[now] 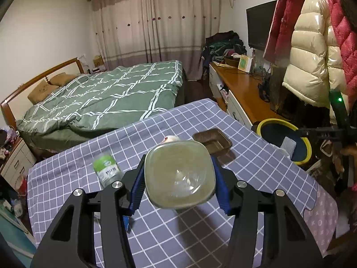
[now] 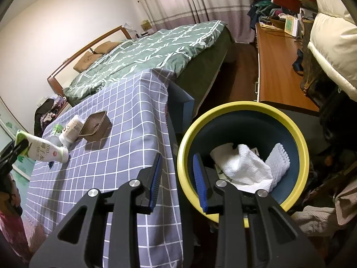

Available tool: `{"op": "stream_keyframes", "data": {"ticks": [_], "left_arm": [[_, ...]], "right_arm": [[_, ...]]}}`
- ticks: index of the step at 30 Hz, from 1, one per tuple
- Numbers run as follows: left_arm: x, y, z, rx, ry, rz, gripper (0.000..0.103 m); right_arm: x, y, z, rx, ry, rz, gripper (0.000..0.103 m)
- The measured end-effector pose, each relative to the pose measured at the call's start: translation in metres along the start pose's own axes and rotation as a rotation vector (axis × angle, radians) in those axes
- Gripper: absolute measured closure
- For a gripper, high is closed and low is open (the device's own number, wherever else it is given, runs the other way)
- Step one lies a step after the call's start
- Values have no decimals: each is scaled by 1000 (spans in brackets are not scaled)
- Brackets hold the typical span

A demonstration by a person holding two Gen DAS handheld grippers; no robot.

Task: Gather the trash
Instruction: 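Carry the milk bottle over the bin and open the left tool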

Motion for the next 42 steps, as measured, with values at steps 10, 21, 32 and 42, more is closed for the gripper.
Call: {"op": "stream_keyframes", "data": {"ticks": [10,21,32,42], "left_arm": [[7,-18,18,-11,-35,-27,50],[26,-44,1,27,6,-39,51],[146,-111,-28,94,234,58,51],[292,-136,11,55,406,123,51]], "right_arm": [[7,8,-14,23,-10,11,76],[19,20,-34,56,-12,31,76],[47,44,-77,125,49,59,76],[85,62,-104,183,124,126,76]]}}
Point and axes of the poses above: each gripper's, at about its wrist camera, not at the fingertips, and z roughly the way its jaws point, x to its right, y to its underside, the point moved 6 cm from there along z, roughly the way its jaws point, and after that the axes turned 15 degrees about -y, right-handed, at the moved point
